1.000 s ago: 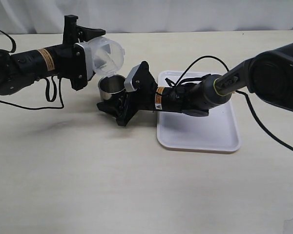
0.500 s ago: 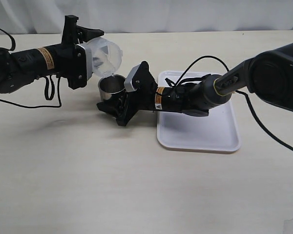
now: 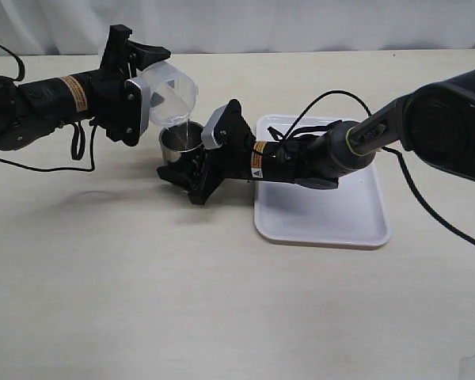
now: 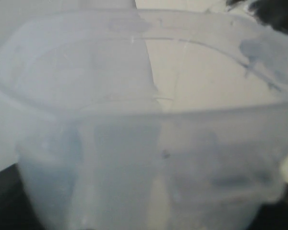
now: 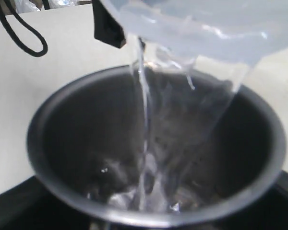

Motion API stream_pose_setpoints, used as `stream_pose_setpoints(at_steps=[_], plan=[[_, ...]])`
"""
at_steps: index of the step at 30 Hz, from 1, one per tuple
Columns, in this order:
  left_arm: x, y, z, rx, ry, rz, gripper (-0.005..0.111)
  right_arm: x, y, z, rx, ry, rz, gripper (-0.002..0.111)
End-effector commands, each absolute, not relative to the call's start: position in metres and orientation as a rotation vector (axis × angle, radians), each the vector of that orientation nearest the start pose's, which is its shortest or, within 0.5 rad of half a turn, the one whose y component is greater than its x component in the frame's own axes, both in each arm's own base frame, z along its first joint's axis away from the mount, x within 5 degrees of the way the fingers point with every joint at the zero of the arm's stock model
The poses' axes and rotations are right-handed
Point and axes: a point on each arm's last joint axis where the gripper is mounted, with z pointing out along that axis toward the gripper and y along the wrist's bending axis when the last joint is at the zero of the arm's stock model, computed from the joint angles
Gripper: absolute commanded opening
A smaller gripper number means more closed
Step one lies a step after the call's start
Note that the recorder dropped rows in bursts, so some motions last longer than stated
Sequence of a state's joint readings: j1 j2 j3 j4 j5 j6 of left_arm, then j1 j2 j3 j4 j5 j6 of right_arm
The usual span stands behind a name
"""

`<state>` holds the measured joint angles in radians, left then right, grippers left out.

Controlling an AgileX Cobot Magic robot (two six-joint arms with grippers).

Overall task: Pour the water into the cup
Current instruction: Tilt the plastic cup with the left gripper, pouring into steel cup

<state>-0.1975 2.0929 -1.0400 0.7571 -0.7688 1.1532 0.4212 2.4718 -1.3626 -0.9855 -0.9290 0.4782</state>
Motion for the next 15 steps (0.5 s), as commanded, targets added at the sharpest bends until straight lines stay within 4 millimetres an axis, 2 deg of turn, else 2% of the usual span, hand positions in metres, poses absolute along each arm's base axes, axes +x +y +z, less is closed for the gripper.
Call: stream_pose_setpoints(at_steps=[1,15], plan=[[0.396,-0.1246,0.1345,1.726,0.742,0.618,0.0,0.3917,0.2408,0.0323,-1.099,1.653,0.8,0.004],[0.3957,-0.1259,0.1372,1.743,0.641,0.683,0.0,0.3917,0.2408,0.0323,-1.099,1.653,0.8,0.004]])
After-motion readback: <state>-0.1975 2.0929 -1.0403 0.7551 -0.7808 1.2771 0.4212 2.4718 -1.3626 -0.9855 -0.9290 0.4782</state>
